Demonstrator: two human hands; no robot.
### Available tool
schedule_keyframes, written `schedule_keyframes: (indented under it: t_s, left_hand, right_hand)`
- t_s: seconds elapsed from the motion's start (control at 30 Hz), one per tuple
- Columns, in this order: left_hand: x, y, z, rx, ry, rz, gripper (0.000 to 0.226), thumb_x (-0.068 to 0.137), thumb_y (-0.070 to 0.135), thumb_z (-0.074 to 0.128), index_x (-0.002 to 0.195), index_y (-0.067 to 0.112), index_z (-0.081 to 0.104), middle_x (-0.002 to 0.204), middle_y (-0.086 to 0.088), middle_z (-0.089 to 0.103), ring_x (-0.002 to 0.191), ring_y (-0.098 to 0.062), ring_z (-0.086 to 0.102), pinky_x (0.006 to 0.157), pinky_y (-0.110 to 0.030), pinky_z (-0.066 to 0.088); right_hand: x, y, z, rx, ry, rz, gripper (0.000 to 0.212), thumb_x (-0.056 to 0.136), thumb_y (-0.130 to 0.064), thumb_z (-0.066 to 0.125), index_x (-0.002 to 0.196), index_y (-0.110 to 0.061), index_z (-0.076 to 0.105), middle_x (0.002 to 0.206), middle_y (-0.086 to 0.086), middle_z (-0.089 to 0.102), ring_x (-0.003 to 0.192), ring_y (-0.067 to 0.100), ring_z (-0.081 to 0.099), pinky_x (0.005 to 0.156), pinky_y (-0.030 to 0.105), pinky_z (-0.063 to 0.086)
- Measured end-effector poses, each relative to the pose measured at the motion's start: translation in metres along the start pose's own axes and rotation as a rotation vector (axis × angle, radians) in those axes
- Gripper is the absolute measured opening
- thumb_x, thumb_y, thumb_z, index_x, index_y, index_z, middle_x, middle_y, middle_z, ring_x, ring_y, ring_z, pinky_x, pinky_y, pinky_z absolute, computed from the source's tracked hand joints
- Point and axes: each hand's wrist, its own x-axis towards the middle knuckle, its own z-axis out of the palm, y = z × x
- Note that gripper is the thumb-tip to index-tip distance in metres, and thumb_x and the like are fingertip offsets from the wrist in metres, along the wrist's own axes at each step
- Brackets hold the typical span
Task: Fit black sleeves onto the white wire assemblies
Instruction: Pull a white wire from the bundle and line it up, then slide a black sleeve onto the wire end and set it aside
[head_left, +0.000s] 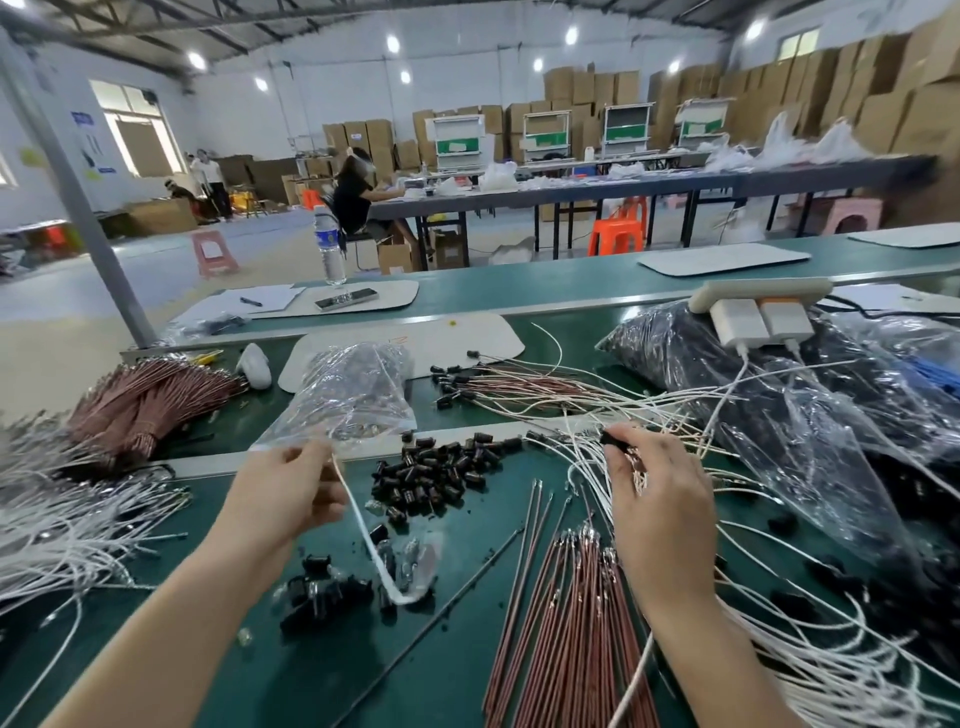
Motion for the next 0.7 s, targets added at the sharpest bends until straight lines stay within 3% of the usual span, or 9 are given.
schedule_keyframes:
  t_s: [0.1,0.17,0.2,0.3,0.37,0.47,0.57,0.63,0.7]
  left_hand:
    - [-0.007,-0.034,-0.017,0.187,0.089,0.006,0.019,0.102,0.02,0.056,0.098,0.003,0.062,0.086,-0.018,0.069,0.057,-0.023,0.068,0.053,-0.035,0.06]
    - [-0.021,-0.049,-0.024,0.499,0.172,0.203,0.013,0.098,0.024,0.058,0.108,0.017,0.063,0.089,-0.002,0.069,0.069,-0.015,0.068,0.067,-0.038,0.057]
    - [-0.03,-0.054,-0.023,0.595,0.167,0.335,0.013,0.096,0.024,0.06,0.11,0.024,0.062,0.091,0.006,0.066,0.075,-0.005,0.065,0.07,-0.032,0.053]
    - [-0.06,-0.062,-0.007,0.729,-0.028,0.689,0.024,0.092,0.02,0.067,0.11,0.035,0.062,0.103,0.025,0.055,0.092,0.008,0.057,0.08,-0.022,0.046]
    - [-0.069,-0.069,0.015,0.862,-0.15,0.846,0.028,0.092,0.028,0.069,0.12,0.03,0.065,0.113,0.022,0.054,0.106,0.004,0.052,0.095,-0.023,0.04]
    - [-0.071,-0.076,0.05,0.981,-0.296,0.865,0.043,0.1,0.054,0.045,0.141,0.04,0.045,0.134,0.022,0.041,0.129,-0.001,0.036,0.113,-0.022,0.022]
    - [-0.067,-0.079,0.072,1.054,-0.293,0.897,0.034,0.103,0.056,0.035,0.131,0.043,0.05,0.127,0.021,0.045,0.124,-0.004,0.04,0.108,-0.023,0.022]
    - [-0.068,-0.08,0.076,1.006,-0.271,0.938,0.018,0.103,0.044,0.049,0.115,0.036,0.061,0.112,0.019,0.055,0.108,-0.006,0.052,0.1,-0.025,0.032]
    - [-0.07,-0.083,0.074,0.797,-0.244,0.977,0.005,0.097,0.033,0.063,0.1,0.032,0.066,0.096,0.022,0.063,0.092,0.002,0.054,0.089,-0.019,0.04]
  right_hand:
    - [0.0,0.0,0.0,-0.006,-0.043,-0.001,0.027,0.095,-0.024,0.061,0.118,-0.013,0.07,0.108,0.004,0.071,0.097,0.021,0.066,0.093,0.043,0.052]
    - [-0.001,-0.001,0.001,-0.007,-0.069,0.001,0.026,0.096,-0.025,0.062,0.119,-0.015,0.069,0.109,0.002,0.07,0.098,0.02,0.065,0.095,0.04,0.05]
    - [-0.001,-0.001,0.001,-0.011,-0.082,-0.003,0.026,0.096,-0.025,0.062,0.119,-0.015,0.069,0.108,0.002,0.069,0.097,0.019,0.064,0.095,0.036,0.048]
    - [-0.001,-0.002,0.001,-0.03,-0.11,-0.025,0.025,0.095,-0.022,0.065,0.119,-0.014,0.07,0.108,0.002,0.07,0.096,0.019,0.064,0.093,0.028,0.04]
    - [-0.002,-0.003,0.002,-0.031,-0.121,-0.037,0.025,0.095,-0.02,0.066,0.119,-0.014,0.07,0.108,0.001,0.07,0.096,0.018,0.064,0.093,0.026,0.038]
    - [-0.003,-0.004,0.001,0.008,-0.128,-0.066,0.024,0.093,-0.02,0.067,0.117,-0.015,0.071,0.104,0.0,0.07,0.092,0.011,0.059,0.091,0.029,0.043]
    - [-0.003,-0.004,0.001,0.047,-0.176,-0.068,0.024,0.092,-0.019,0.068,0.116,-0.017,0.071,0.105,-0.003,0.07,0.092,0.007,0.057,0.094,0.034,0.048]
    - [-0.003,-0.004,0.001,0.066,-0.229,-0.065,0.024,0.094,-0.019,0.067,0.117,-0.019,0.071,0.106,-0.011,0.066,0.093,0.005,0.058,0.096,0.035,0.05]
    - [-0.004,-0.004,0.002,0.093,-0.286,-0.057,0.024,0.096,-0.021,0.063,0.119,-0.023,0.069,0.105,-0.02,0.062,0.093,0.0,0.057,0.097,0.033,0.048]
